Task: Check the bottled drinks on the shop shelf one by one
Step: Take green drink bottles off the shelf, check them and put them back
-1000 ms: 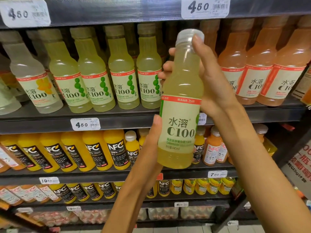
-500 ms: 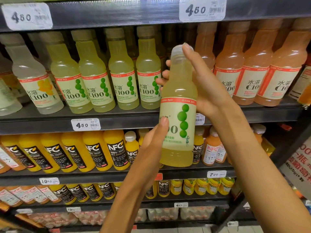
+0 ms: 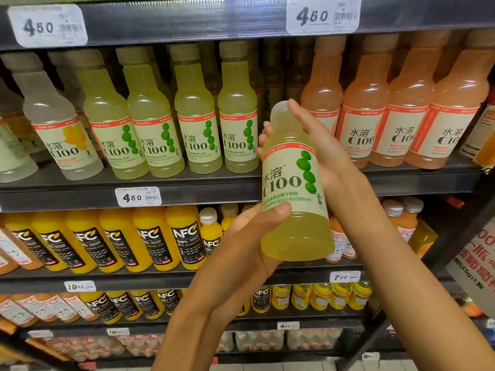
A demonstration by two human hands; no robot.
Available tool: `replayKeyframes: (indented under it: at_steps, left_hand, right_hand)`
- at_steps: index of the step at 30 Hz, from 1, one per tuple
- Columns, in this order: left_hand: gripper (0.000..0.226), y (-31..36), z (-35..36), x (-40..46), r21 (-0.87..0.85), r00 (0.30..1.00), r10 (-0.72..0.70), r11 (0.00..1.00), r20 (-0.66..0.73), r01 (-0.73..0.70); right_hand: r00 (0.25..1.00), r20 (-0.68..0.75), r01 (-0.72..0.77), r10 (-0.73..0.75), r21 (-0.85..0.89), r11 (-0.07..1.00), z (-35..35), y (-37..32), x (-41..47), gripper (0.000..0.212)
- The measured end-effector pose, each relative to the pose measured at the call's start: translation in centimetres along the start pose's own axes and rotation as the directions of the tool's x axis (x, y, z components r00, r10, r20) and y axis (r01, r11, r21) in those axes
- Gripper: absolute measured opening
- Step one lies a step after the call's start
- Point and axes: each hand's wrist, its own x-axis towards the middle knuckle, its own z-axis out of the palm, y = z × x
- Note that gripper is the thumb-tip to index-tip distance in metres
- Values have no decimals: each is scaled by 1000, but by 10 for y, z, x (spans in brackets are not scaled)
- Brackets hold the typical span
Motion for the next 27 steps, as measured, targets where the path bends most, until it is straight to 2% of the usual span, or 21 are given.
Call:
replayKeyframes:
  at_steps: [2, 5, 7, 9, 12, 14, 17, 19, 21, 24, 27]
  left_hand:
    - [52, -2, -2, 2, 74, 1000, 7, 997, 1, -7]
    - [44, -5, -7, 3, 314, 998, 9, 949, -69, 13]
    - [48, -6, -9, 4, 464, 994, 74, 885, -87, -25]
    - [51, -6, -9, 3, 521, 984, 155, 850, -90, -86]
    - [47, -9, -10, 4, 511, 973, 216, 848, -83, -144]
    - [45, -11, -9, 5, 474, 970, 230, 865, -81, -166]
    - [53, -10, -10, 5, 298, 982, 179, 942, -55, -155]
    - [66, -11, -12, 5, 137, 992, 128, 982, 16, -129]
    - [73, -12, -13, 6, 71, 990, 121, 990, 66, -125]
    - [79, -11, -15, 7, 132, 992, 119, 983, 40, -124]
    - [66, -6, -15, 6, 327, 981, 193, 928, -18, -177]
  right_hand:
    - [998, 21, 62, -61, -26, 998, 2, -3, -2, 38]
    - [978, 27, 208, -206, -104, 973, 8, -9, -4, 34]
    - [954, 23, 298, -298, -181, 937, 10, -12, -7, 32]
    - [930, 1, 357, -368, -252, 900, 12, -13, -9, 31]
    - [907, -17, 397, -421, -303, 866, 14, -13, -13, 31]
    - [903, 23, 414, -428, -309, 856, 15, -15, -15, 35]
    - [917, 129, 400, -379, -283, 872, 14, -13, -19, 49]
    - [929, 176, 359, -324, -233, 904, 14, -9, -19, 49]
    - [932, 191, 346, -309, -208, 915, 14, -7, -19, 47]
    - [909, 206, 404, -362, -218, 889, 17, -9, -21, 43]
    - [862, 178, 506, -474, -307, 806, 21, -13, -25, 36]
